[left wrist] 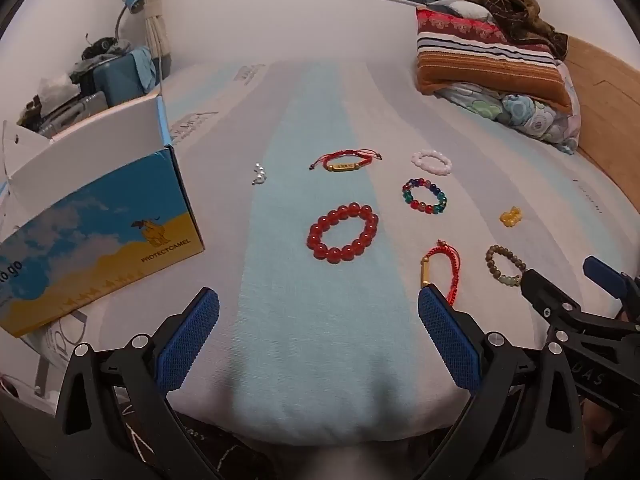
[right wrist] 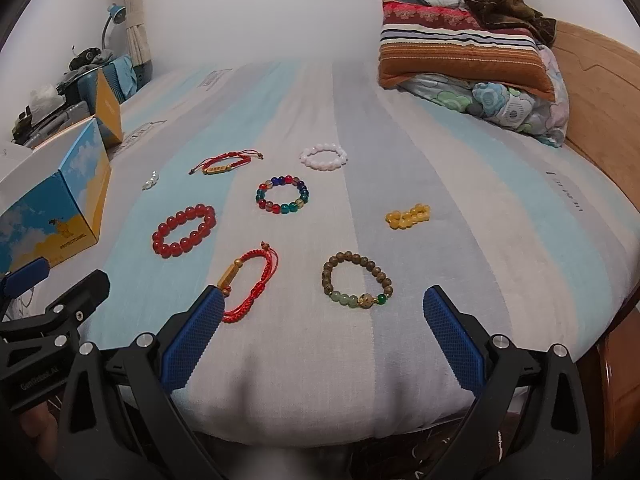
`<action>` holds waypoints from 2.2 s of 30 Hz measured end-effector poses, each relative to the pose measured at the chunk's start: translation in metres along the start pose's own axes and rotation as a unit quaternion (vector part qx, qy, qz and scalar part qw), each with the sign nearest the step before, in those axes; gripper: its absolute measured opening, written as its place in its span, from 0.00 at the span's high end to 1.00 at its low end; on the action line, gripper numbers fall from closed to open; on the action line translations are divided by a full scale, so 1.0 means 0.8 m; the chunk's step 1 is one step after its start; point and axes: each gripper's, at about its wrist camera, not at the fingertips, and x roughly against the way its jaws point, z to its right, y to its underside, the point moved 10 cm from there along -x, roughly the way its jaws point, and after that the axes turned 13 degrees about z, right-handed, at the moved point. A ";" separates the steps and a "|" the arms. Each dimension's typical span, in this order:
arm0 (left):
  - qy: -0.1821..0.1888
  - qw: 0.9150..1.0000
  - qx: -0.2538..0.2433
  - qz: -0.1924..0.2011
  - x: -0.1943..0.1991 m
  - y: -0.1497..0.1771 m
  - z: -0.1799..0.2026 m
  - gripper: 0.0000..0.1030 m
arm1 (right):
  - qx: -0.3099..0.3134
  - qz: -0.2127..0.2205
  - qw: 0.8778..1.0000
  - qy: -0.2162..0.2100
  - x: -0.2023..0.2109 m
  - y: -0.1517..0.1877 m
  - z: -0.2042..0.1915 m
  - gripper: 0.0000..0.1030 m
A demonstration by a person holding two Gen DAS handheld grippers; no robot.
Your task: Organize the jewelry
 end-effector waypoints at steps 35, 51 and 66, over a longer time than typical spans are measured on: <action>0.010 1.000 0.003 -0.008 -0.005 -0.001 0.007 0.05 | -0.002 0.000 1.000 -0.006 0.002 -0.001 0.005 0.07; 0.009 1.000 0.002 -0.010 -0.006 -0.002 0.006 0.05 | -0.003 0.001 1.000 -0.004 0.002 -0.002 0.007 0.07; 0.008 1.000 0.003 -0.014 -0.006 -0.002 0.006 0.05 | -0.003 0.001 1.000 -0.004 0.003 -0.002 0.006 0.07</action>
